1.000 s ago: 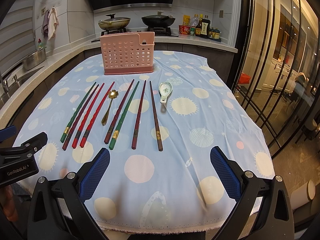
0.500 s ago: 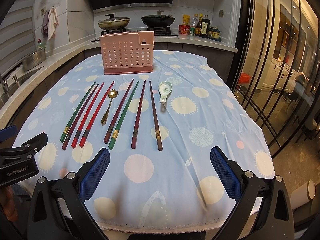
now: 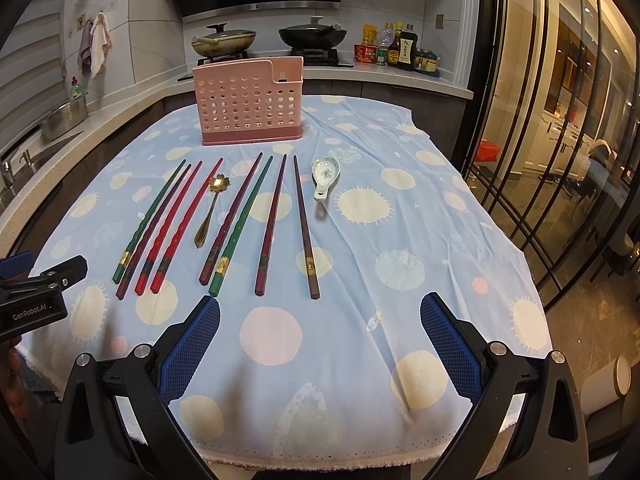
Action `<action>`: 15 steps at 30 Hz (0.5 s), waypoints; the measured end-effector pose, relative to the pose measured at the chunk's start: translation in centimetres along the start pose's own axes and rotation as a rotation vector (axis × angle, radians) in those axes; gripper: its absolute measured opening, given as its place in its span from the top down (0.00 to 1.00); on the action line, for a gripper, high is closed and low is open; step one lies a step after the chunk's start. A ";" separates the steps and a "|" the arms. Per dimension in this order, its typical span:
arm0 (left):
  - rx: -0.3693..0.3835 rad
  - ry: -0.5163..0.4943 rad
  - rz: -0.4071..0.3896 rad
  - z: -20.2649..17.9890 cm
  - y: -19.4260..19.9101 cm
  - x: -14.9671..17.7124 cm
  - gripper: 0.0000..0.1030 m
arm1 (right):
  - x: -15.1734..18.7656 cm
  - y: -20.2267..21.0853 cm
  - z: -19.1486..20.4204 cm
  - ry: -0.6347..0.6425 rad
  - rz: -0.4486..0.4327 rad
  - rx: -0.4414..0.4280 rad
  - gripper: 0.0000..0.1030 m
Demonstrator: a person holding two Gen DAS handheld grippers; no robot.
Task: Organize utensils
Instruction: 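Grasp the green chopstick with the left tool while the right tool grasps the white spoon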
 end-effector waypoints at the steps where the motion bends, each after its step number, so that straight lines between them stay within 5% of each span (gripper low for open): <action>1: -0.002 -0.002 -0.003 0.1 -0.2 -0.1 0.07 | -0.2 -0.2 -0.1 0.000 0.003 0.001 0.07; 15: -0.001 -0.043 0.034 -0.2 -4.9 -1.1 0.09 | -0.7 -1.7 -0.3 -0.017 0.037 0.003 0.07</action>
Point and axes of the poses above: each gripper's, at about its wrist camera, not at the fingertips, and y roughly against the way its jaws point, z to its left, x to its underside, the point moved 8 cm from there along -y, roughly the way its jaws point
